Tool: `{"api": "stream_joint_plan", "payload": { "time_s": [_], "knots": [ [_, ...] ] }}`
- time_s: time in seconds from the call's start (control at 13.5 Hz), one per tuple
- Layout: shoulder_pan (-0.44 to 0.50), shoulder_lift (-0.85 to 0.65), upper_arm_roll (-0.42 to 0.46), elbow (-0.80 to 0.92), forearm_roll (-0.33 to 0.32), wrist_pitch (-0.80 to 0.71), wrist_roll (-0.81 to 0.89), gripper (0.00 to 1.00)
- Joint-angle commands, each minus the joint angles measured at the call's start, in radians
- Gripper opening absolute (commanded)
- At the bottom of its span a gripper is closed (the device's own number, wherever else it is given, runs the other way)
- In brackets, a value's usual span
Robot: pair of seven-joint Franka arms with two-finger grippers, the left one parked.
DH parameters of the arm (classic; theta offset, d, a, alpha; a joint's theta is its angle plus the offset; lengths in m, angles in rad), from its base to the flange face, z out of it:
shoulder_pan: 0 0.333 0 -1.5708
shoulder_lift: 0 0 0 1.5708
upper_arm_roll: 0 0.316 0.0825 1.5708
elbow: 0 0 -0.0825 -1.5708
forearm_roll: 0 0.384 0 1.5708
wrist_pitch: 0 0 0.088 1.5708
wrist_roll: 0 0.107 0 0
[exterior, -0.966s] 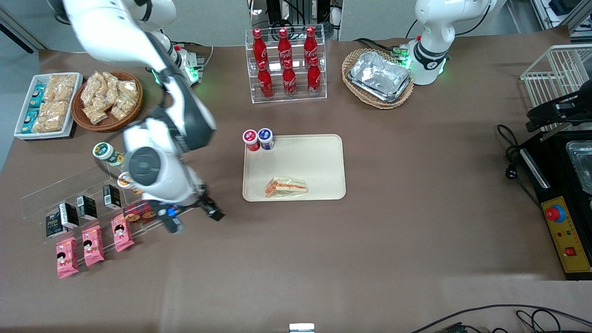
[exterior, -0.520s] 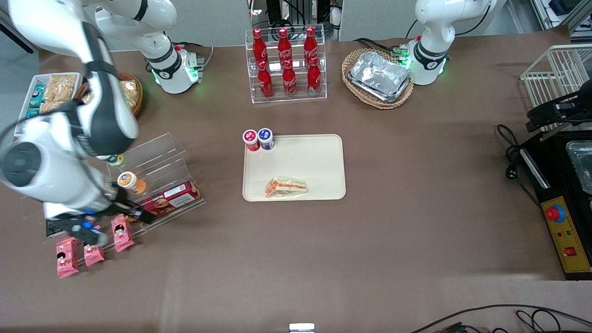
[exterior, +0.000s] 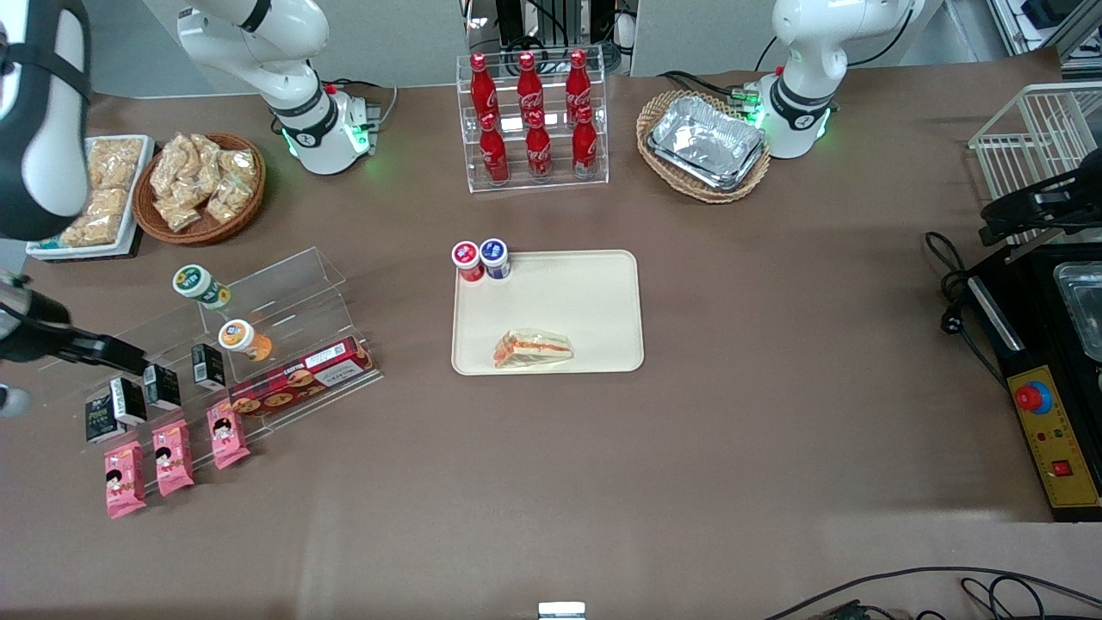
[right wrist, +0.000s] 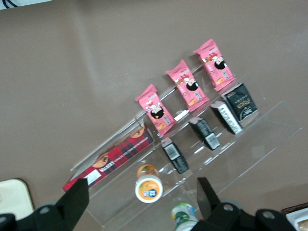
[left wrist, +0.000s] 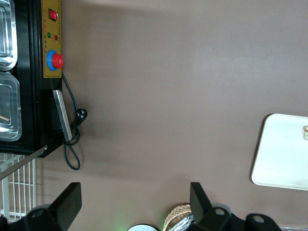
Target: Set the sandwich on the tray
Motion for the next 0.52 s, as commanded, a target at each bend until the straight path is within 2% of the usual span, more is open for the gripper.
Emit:
{"api": "stream_joint_plan", "payload": {
  "time_s": [0.0,0.22,0.45],
  "knots": [
    [-0.003,-0.027,-0.013,0.003,0.001,-0.063,-0.096,1.0],
    [-0.003,-0.03,-0.053,0.044,0.01,-0.102,-0.195,1.0],
    [-0.001,-0.026,-0.053,0.055,0.024,-0.111,-0.203,1.0]
  ]
}}
